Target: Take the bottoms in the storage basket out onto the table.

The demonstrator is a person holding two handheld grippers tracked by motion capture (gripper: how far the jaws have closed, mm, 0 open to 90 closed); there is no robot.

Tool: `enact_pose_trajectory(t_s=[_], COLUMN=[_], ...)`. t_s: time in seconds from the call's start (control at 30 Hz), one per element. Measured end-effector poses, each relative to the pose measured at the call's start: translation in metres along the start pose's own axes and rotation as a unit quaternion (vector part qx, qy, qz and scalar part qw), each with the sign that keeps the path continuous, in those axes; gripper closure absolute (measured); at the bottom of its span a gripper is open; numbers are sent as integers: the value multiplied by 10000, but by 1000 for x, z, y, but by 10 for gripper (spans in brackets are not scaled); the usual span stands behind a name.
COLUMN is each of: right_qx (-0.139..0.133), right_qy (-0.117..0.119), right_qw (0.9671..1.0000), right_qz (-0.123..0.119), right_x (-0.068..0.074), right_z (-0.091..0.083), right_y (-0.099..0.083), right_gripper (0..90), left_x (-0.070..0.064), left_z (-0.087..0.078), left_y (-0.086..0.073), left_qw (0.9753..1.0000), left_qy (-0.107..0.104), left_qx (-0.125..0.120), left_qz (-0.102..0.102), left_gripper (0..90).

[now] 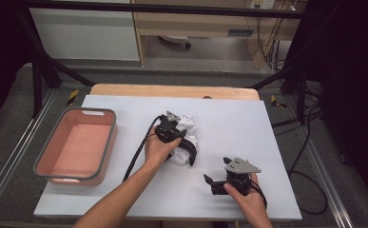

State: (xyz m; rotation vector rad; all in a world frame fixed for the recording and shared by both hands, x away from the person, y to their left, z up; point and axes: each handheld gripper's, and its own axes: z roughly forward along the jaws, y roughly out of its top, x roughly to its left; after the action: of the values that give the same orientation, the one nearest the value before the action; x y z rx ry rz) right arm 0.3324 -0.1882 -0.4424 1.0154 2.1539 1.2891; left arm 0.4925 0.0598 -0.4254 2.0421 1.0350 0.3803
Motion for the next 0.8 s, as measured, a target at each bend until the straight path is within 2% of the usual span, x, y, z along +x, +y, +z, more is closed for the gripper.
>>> enact_pose_trajectory(t_s=[0.1,0.23,0.6,0.8], right_qx=[-10,12,31,51], right_qy=[-39,-30,-94,-70], right_qw=[10000,10000,9999,9999], right_qz=[12,17,71,69], right_x=[-1,-2,-4,-3], right_z=[0,1,3,2], right_y=[0,-2,-2,-3], right_gripper=[43,46,45,47], left_x=[1,1,1,0], left_z=[-1,-1,1,1], left_y=[1,0,-2,-4], left_qw=[10000,10000,10000,9998], left_qy=[-30,-13,3,40], left_qx=[-14,4,8,56], left_qz=[-68,7,48,166], left_gripper=[579,576,575,568])
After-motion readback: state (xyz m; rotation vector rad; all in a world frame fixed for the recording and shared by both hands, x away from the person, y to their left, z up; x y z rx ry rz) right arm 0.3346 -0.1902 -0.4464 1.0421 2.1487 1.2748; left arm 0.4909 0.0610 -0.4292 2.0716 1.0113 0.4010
